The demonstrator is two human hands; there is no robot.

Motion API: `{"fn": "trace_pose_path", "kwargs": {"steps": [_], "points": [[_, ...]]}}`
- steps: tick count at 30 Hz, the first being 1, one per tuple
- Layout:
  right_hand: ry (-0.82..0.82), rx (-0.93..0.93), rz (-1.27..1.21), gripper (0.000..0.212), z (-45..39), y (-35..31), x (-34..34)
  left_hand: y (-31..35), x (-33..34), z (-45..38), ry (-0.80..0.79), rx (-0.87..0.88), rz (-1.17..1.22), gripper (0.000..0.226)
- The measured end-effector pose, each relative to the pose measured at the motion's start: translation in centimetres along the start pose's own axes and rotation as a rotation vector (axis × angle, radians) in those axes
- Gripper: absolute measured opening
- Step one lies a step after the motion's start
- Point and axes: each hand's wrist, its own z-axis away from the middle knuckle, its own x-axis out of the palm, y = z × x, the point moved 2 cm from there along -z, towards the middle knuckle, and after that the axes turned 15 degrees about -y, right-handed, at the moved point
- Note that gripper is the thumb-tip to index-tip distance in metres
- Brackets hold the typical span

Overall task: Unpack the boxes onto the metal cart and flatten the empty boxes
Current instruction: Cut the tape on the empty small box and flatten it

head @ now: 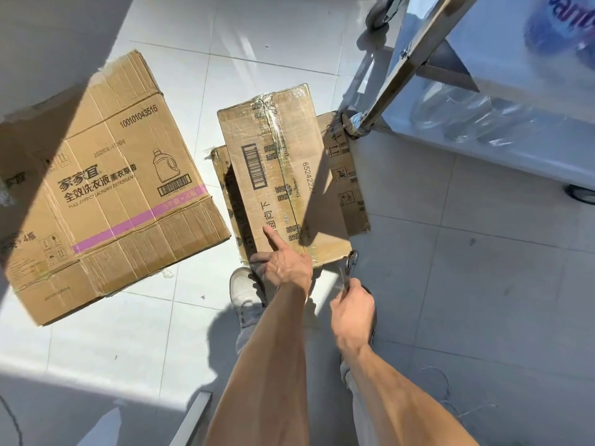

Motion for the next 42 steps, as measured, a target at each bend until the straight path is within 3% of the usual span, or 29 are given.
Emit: {"fn": "trace_pose_path", "kwargs": {"steps": [7, 11, 13, 18, 25, 28, 30, 32, 33, 35, 37, 39, 42], "points": [[0.036, 0.007, -0.015, 0.009, -2.4, -1.3, -0.5, 0.4, 0.5, -1.1, 0.079, 0.008, -0.034, 0.118], [0.101, -0.053, -0.092, 0.005, -2.5, -1.4, -0.4, 2.0, 0.1, -1.3, 0.128, 0.022, 0.108, 0.099], [0.071, -0.087, -0.087, 0.015, -2.5, -1.1, -0.2, 2.0, 0.1, -1.2, 0.121, 0.018, 0.107, 0.092], [-0.011, -0.086, -0.085, 0.018, -2.6, -1.0, 0.3, 2.2, -1.0, -1.1, 0.077, -0.011, 0.052, 0.122], [-0.154, -0.127, -0.055, 0.007, -2.1, -1.0, 1.2, 0.9, -2.7, 0.8, 0.123, 0.118, 0.521, 0.1], [-0.113, -0.081, -0.051, 0.009, -1.5, -1.6, 1.4, 0.5, -3.0, 1.6, 0.084, 0.072, 0.736, 0.092], [-0.053, -0.048, -0.043, 0.006, -1.3, -2.0, 1.1, 0.2, -3.1, 1.8, 0.288, 0.073, 0.458, 0.09], [-0.023, -0.04, -0.021, 0.004, -1.2, -2.3, 0.8, 0.6, -2.9, 1.8, 0.489, 0.26, -0.04, 0.096], [-0.006, -0.025, -0.021, 0.006, -1.3, -2.3, 0.6, 1.1, -2.7, 1.8, 0.52, 0.393, -0.246, 0.095], [0.034, 0.023, -0.057, 0.008, -1.7, -1.9, 0.0, 2.3, -2.5, 1.6, 0.503, 0.534, -0.493, 0.07], [0.057, 0.071, -0.127, 0.005, -2.1, -1.3, -0.5, 3.5, -2.9, 1.8, 0.382, 0.48, -0.518, 0.032], [0.049, 0.073, -0.179, 0.004, -2.4, -0.8, -0.7, 3.9, -3.2, 1.9, 0.207, 0.378, -0.361, 0.006], [0.016, 0.068, -0.247, 0.005, -2.5, -0.3, -0.6, 4.4, -2.8, 2.0, 0.162, 0.287, -0.294, 0.032]]}}
